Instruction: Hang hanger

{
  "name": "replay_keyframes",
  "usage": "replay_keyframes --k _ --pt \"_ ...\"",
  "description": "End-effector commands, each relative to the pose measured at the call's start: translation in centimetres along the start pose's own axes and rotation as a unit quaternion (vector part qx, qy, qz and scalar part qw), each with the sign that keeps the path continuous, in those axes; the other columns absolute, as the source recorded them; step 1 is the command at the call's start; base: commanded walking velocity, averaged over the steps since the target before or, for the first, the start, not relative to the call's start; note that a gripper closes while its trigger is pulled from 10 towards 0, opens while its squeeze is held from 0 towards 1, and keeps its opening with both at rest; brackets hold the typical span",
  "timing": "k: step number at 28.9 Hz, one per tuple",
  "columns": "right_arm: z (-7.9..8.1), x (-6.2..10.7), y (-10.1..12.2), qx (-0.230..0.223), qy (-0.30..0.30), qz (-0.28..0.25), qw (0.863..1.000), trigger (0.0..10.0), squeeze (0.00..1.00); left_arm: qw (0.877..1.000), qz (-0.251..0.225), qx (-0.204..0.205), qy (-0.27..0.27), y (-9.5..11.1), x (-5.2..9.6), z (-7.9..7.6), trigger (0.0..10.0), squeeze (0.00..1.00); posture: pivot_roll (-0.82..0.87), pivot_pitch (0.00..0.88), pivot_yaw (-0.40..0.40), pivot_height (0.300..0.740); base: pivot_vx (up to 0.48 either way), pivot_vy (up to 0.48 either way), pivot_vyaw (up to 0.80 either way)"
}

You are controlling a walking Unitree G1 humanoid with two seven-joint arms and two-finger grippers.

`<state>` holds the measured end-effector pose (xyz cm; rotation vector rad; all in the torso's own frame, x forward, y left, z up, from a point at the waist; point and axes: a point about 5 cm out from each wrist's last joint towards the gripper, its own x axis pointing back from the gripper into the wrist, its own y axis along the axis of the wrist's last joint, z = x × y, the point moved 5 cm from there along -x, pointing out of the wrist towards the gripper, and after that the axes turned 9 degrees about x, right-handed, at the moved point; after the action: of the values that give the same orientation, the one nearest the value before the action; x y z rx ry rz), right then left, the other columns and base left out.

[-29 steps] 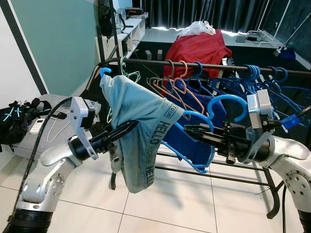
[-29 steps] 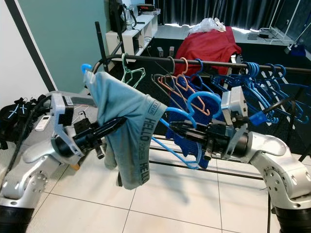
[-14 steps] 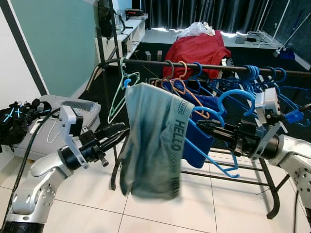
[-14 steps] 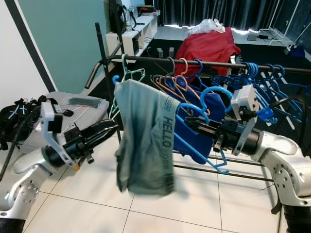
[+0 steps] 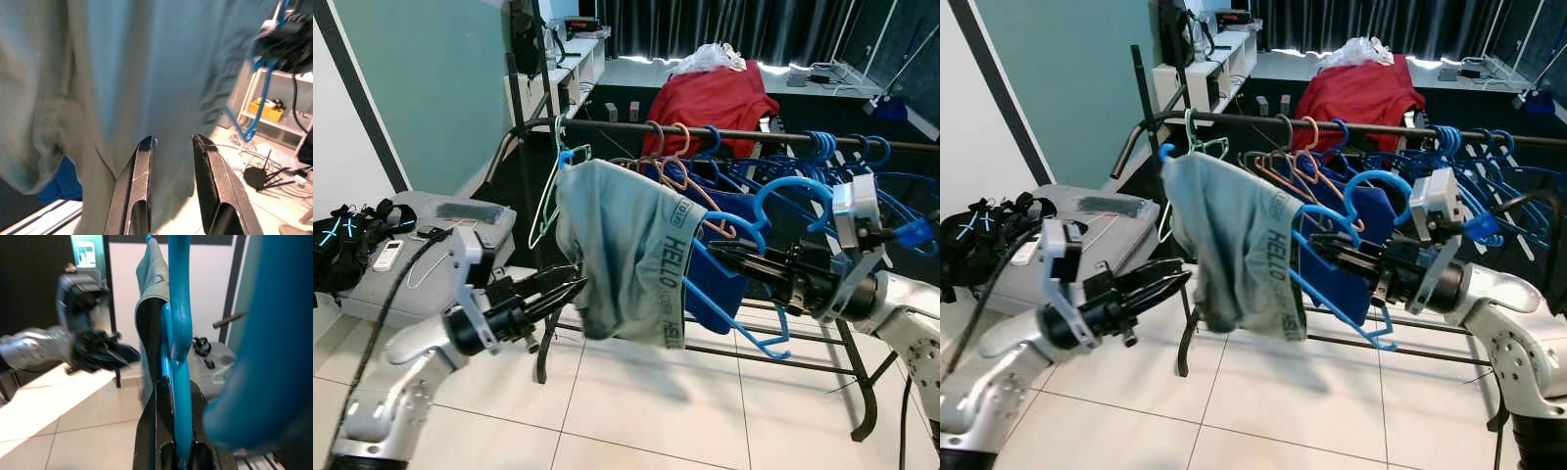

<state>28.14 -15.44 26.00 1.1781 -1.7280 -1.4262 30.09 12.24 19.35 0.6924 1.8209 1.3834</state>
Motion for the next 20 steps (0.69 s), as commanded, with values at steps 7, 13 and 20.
replay_keyframes --k 7,13,20 --pt "0.4 0.1 1.0 0.003 0.012 -0.011 1.0 0.0 0.0 0.995 0.014 -0.061 0.082 0.3 0.7 3.3 10.0 0.0 -0.02 0.0 0.019 0.74 0.0 0.0 0.0" --pt "0.5 0.2 1.1 0.001 0.013 -0.012 1.0 0.0 0.0 0.995 0.004 -0.051 0.088 1.0 1.4 3.8 10.0 0.58 -0.03 0.0 0.02 0.74 0.0 0.0 0.0" --pt "0.5 0.2 1.1 -0.001 0.016 -0.011 1.0 0.0 0.0 0.995 -0.007 -0.056 0.079 2.3 3.1 4.1 10.0 1.0 -0.02 0.0 0.015 0.74 0.0 0.0 0.0"
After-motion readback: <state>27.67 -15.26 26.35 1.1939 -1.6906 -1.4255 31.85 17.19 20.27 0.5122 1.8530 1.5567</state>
